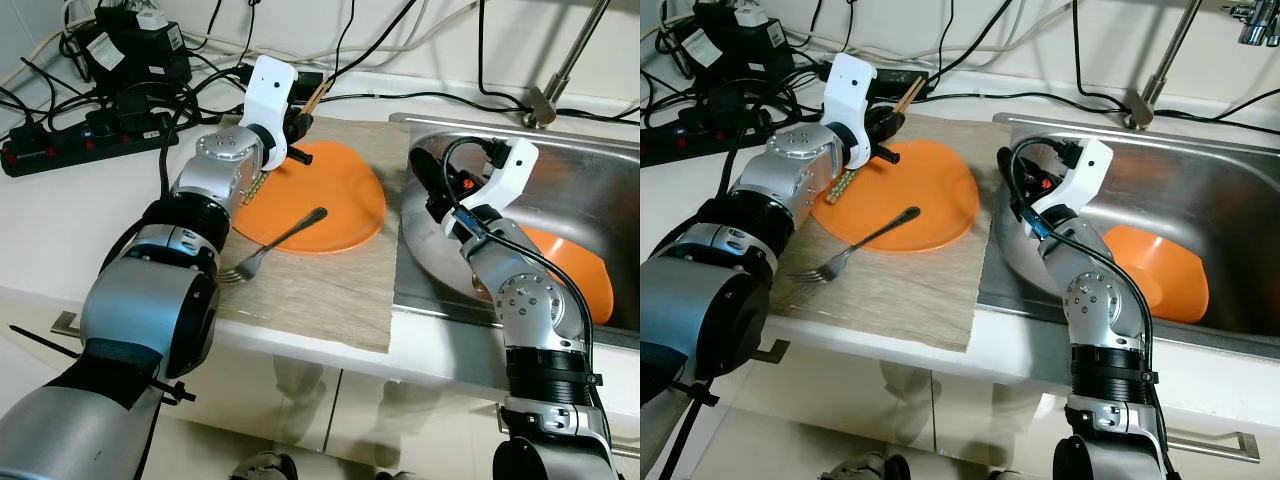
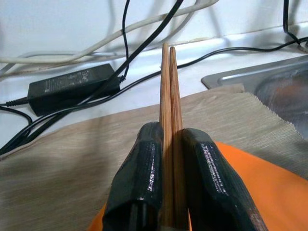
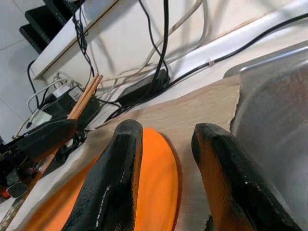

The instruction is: Kitchen organization

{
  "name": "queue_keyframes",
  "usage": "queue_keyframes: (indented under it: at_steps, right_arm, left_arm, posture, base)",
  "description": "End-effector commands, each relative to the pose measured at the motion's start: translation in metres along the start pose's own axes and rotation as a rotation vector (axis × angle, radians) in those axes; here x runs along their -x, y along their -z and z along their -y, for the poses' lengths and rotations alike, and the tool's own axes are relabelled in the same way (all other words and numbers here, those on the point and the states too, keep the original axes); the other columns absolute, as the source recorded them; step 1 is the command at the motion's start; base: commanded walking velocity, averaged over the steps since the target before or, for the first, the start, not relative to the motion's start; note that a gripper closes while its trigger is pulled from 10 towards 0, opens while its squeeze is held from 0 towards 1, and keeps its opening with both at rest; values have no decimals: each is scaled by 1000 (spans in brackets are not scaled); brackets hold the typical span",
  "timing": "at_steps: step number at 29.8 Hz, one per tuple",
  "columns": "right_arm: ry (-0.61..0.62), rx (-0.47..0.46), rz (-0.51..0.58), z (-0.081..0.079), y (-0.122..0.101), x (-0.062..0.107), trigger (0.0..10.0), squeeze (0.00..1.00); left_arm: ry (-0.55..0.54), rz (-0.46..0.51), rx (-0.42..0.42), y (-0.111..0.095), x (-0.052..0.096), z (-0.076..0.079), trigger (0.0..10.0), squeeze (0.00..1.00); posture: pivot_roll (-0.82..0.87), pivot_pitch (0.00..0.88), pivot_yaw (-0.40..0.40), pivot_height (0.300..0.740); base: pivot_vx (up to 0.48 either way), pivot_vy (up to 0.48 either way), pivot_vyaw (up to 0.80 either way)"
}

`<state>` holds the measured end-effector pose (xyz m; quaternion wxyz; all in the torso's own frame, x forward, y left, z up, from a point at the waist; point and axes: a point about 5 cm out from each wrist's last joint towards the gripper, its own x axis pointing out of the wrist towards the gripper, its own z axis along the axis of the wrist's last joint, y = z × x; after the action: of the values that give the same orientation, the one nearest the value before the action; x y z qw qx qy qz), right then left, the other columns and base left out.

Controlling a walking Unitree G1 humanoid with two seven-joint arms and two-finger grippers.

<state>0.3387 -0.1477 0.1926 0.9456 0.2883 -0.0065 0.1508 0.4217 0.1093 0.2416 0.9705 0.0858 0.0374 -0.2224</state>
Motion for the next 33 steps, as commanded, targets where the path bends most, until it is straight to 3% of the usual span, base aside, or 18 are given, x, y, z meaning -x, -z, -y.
queue_keyframes:
  at_steps: [1,13,29,33]
  right_arm:
    - [17,17,27,0,-6,-4,10000,0]
    - [45,18,80,1,-12,-9,10000,0]
    - [22,35,145,-18,-24,-40,10000,0]
    - [4,-1,164,-25,-26,-49,10000,0]
  left_arm:
    - [17,40,-21,-17,-1,1,0,0]
    - [108,123,-39,-47,-2,8,0,0]
    - [260,163,-49,-55,-4,26,0,0]
    - [290,187,-56,-64,-3,28,0,0]
  posture:
    - [-85,5,41,740]
    - [-77,0,64,740]
    - [-67,0,94,740]
    - [-64,0,105,740]
  base:
    - [0,0,0]
    - [0,0,0]
    - [0,0,0]
    - [0,0,0]
